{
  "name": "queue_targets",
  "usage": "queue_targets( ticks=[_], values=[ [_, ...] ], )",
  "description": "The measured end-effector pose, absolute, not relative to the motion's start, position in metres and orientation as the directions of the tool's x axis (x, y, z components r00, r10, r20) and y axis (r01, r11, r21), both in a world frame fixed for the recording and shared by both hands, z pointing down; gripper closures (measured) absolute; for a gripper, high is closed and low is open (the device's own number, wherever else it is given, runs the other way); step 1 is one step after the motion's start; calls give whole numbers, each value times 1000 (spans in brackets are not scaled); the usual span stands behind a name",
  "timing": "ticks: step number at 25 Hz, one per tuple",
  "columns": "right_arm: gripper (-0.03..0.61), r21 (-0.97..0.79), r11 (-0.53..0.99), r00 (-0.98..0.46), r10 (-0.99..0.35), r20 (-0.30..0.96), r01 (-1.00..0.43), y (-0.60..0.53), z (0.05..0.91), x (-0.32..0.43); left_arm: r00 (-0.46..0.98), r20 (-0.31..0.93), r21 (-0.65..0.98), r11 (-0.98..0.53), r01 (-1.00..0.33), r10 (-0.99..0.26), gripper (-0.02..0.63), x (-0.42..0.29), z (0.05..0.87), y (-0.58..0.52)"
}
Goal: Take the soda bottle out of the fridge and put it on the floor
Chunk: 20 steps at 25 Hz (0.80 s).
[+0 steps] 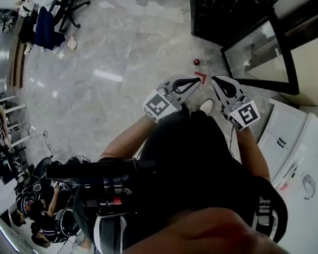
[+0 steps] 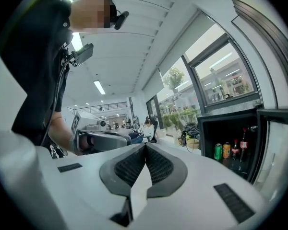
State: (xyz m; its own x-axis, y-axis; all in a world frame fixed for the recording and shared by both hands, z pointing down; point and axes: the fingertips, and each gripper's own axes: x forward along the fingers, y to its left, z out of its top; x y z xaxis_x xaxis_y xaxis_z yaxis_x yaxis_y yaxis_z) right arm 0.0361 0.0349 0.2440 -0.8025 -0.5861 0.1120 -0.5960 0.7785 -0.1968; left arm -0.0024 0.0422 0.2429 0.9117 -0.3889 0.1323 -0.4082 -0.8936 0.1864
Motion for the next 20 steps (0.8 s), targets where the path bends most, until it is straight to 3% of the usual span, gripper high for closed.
queue_targets(
  ticks=[8, 20],
  values=[
    [568, -108, 781, -788, -612, 57, -615, 58, 164, 39, 923, 50, 145, -912, -385, -381, 612, -3, 171, 64],
    [567, -84, 794, -798, -601, 43, -602, 55, 147, 15, 916, 27, 147, -905, -399, -399, 612, -17, 148, 58]
  ],
)
